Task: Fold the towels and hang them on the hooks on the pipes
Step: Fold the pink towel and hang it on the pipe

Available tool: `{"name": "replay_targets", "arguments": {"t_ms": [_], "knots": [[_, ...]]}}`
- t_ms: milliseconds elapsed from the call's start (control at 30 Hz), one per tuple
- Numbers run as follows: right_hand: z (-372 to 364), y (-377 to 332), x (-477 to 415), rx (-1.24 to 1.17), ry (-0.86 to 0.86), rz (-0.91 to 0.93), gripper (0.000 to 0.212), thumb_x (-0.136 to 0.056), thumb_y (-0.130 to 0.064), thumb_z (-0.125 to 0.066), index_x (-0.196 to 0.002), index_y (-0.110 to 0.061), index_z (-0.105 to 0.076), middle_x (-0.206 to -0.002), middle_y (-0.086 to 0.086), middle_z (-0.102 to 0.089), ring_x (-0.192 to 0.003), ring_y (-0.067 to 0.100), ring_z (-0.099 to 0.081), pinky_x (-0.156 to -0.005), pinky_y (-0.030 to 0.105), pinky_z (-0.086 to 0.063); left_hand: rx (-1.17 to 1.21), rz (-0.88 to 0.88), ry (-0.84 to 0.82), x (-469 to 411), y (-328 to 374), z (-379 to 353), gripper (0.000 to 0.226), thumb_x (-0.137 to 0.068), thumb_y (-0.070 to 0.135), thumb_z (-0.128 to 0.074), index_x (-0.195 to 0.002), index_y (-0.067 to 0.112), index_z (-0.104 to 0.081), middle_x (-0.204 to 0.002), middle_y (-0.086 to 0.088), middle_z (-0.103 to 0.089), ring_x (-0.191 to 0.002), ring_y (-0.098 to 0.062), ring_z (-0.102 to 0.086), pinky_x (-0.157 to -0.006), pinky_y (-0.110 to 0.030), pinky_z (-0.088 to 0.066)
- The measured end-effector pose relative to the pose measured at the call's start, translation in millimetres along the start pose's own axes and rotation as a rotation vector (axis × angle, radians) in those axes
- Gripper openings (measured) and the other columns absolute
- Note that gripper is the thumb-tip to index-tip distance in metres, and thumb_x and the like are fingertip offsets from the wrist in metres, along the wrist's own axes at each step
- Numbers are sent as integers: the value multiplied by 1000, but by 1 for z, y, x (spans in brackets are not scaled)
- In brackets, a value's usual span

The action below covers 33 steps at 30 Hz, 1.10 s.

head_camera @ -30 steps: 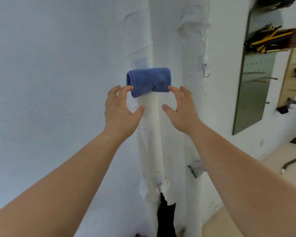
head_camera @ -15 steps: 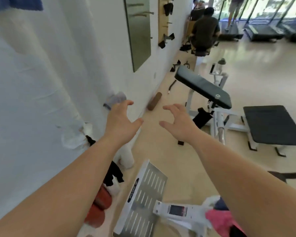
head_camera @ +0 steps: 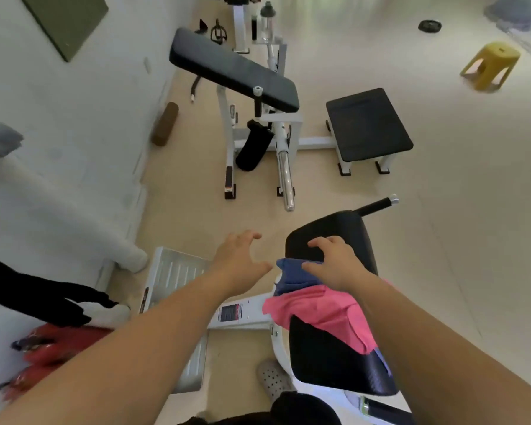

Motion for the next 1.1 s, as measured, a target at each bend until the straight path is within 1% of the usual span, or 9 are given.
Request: {"name": "replay_targets", "arguments": {"t_ms": [167, 300, 400, 500, 600, 800, 900, 967, 1100], "knots": [[-34, 88, -1, 109, -55, -82, 56, -91, -48, -63, -142, -30, -50, -146, 2, -44, -129, 27, -48, -108, 42, -42, -21, 20, -220, -31, 6, -95, 66, -87, 37, -70, -147, 30, -42, -146, -3, -49, -122, -24, -55, -97, -34, -46], [-56, 137, 9, 207, -45, -73, 50, -84, -52, -63, -128, -26, -63, -140, 2, -54, -123, 28, -53, -101, 43, -46, -51, 9, -388, -46, 10, -162, 68, -86, 39, -72, -146, 25, -44, -143, -3, -54, -127, -26, -54, -103, -38, -47], [-66, 166, 24, 136, -14, -35, 53, -80, -59, -64, -119, -23, -70, -127, 6, -64, -116, 28, -58, -97, 42, -49, -59, -67, -511, -45, 23, -203, 73, -81, 52, -66, -148, 33, -44, -147, 2, -51, -133, -26, -51, -108, -41, -44], [-63, 178, 36, 115, 65, 58, 47, -83, -43, -52, -120, -21, -73, -120, 8, -68, -109, 31, -64, -90, 43, -54, -147, -149, -636, -40, 30, -240, 66, -90, 50, -64, -151, 35, -43, -157, 9, -42, -145, -20, -39, -117, -36, -34], [-53, 182, 38, 152, 139, 130, 40, -83, -29, -50, -110, -17, -77, -103, 9, -71, -90, 34, -66, -75, 42, -56, -207, -209, -749, -33, 34, -262, 64, -94, 43, -61, -154, 32, -40, -158, 7, -41, -143, -19, -40, -115, -34, -35], [-54, 173, 28, 250, 103, 141, 28, -74, -26, -70, -101, -25, -75, -92, 3, -67, -83, 33, -61, -71, 38, -45, -158, -250, -746, -33, 42, -254, 58, -95, 39, -62, -150, 28, -47, -152, 5, -49, -136, -17, -46, -107, -28, -36], [-55, 168, 24, 243, 98, 142, 24, -73, -26, -74, -96, -28, -77, -89, 2, -62, -84, 32, -58, -71, 38, -42, 24, -164, -661, -33, 46, -253, 32, -94, 34, -65, -125, 26, -69, -123, 7, -65, -110, -15, -58, -88, -24, -46], [-56, 163, 22, 244, 89, 147, 20, -72, -27, -77, -92, -29, -78, -90, 2, -60, -85, 31, -56, -72, 39, -41, 195, -73, -611, -30, 51, -255, 17, -94, 31, -67, -108, 26, -75, -107, 8, -67, -95, -12, -60, -75, -22, -45], [-59, 154, 22, 244, 77, 183, 14, -77, -29, -71, -89, -27, -77, -97, 3, -62, -93, 32, -56, -77, 43, -40, 413, 59, -582, -25, 54, -269, 13, -93, 22, -70, -99, 13, -76, -105, -13, -72, -87, -14, -58, -81, -33, -49]]}}
Point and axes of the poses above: each hand's wrist, its own x-axis away from the middle knuckle, its own z-axis out of the back of the hand, y = z × x, the point moved 8 cm from there along -x, towards the middle knuckle
